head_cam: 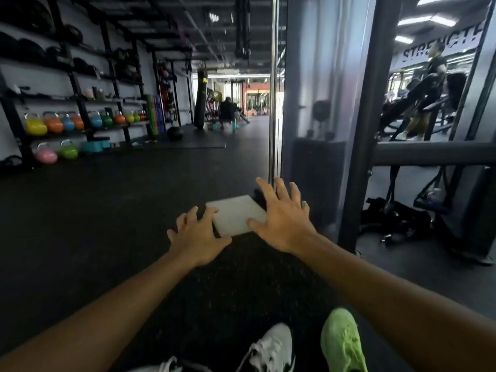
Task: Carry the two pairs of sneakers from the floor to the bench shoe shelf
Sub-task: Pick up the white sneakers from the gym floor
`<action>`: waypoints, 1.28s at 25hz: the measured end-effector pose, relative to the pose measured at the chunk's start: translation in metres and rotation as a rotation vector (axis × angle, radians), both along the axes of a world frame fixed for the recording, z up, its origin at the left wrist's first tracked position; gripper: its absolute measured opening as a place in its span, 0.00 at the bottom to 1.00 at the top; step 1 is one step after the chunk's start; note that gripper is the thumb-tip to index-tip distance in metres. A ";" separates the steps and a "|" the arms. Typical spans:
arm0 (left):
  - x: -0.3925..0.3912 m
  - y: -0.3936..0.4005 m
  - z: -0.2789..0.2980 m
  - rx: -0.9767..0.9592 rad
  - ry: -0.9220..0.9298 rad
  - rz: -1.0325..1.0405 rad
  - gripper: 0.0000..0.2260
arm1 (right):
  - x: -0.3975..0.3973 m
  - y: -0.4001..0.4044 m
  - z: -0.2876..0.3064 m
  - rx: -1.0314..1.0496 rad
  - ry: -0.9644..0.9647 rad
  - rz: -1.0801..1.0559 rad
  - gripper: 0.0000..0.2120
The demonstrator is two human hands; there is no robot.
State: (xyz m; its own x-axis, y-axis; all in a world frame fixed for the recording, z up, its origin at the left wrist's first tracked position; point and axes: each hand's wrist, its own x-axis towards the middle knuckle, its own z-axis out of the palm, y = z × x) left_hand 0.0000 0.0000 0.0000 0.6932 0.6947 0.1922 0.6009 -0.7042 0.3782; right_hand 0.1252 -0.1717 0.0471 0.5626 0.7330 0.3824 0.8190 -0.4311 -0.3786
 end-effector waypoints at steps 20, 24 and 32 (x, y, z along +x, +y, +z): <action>-0.059 -0.059 -0.269 -0.428 0.518 0.372 0.37 | -0.104 0.015 -0.295 -0.832 0.420 -0.005 0.32; -0.079 -0.054 -0.277 -0.311 0.525 0.092 0.35 | -0.097 0.005 -0.300 -0.852 0.377 0.032 0.36; -0.089 -0.053 -0.280 0.086 0.613 -0.538 0.29 | -0.085 -0.032 -0.304 -0.919 0.204 0.163 0.42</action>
State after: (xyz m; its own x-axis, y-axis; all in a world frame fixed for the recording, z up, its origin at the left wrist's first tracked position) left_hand -0.0893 -0.0532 -0.2802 0.9268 0.2369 -0.2914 0.2546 -0.9667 0.0239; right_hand 0.0406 -0.2032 -0.2565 0.4192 0.7730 -0.4762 0.8509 -0.5175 -0.0909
